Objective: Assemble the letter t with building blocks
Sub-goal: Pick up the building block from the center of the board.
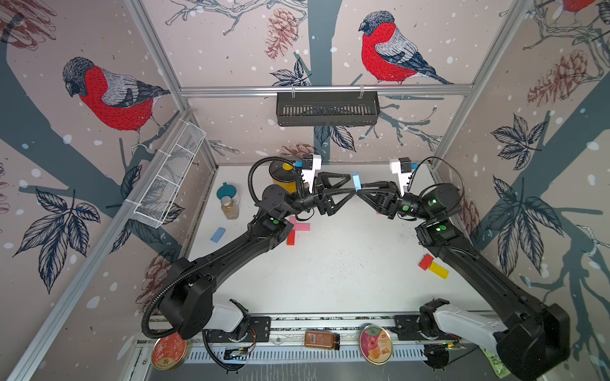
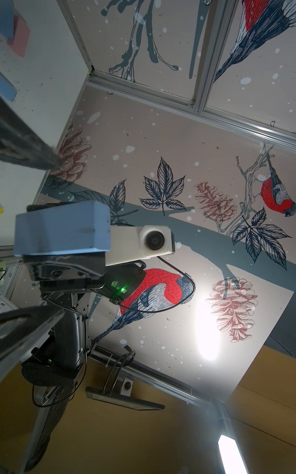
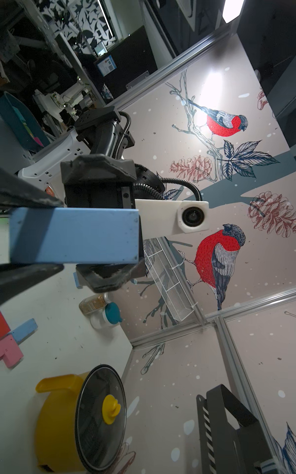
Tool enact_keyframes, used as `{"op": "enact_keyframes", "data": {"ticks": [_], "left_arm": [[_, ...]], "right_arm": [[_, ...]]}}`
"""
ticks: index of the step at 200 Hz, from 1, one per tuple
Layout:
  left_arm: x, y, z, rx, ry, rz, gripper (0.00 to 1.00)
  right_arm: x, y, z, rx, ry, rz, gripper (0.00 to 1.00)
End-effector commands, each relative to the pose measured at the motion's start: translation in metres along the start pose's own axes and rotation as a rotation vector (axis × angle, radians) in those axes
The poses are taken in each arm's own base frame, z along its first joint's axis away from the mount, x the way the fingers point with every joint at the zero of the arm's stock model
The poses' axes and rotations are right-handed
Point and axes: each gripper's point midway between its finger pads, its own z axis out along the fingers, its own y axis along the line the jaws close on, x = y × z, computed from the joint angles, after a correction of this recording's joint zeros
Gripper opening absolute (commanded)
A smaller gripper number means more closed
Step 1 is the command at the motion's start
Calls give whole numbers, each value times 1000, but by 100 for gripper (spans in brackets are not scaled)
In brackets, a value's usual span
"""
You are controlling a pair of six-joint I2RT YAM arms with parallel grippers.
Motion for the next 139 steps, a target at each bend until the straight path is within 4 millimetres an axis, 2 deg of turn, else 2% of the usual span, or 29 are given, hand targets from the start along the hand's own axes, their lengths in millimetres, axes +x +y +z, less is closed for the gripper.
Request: {"op": "enact_keyframes", "data": {"ticks": [1, 20, 62, 88, 139], "left_arm": [[-9, -12, 2, 57, -24, 43, 75], [-7, -11, 3, 67, -16, 34, 67], [-7, -10, 6, 75, -12, 28, 59], [-6, -9, 6, 74, -9, 29, 50], [0, -10, 9, 95, 17, 18, 43]], "right_arm": [[-3, 10, 0, -43, -6, -38, 16], [-2, 11, 0, -47, -2, -41, 16], [2, 10, 1, -45, 10, -40, 16], [3, 7, 1, -36, 15, -39, 16], [6, 5, 2, -37, 24, -35, 16]]}}
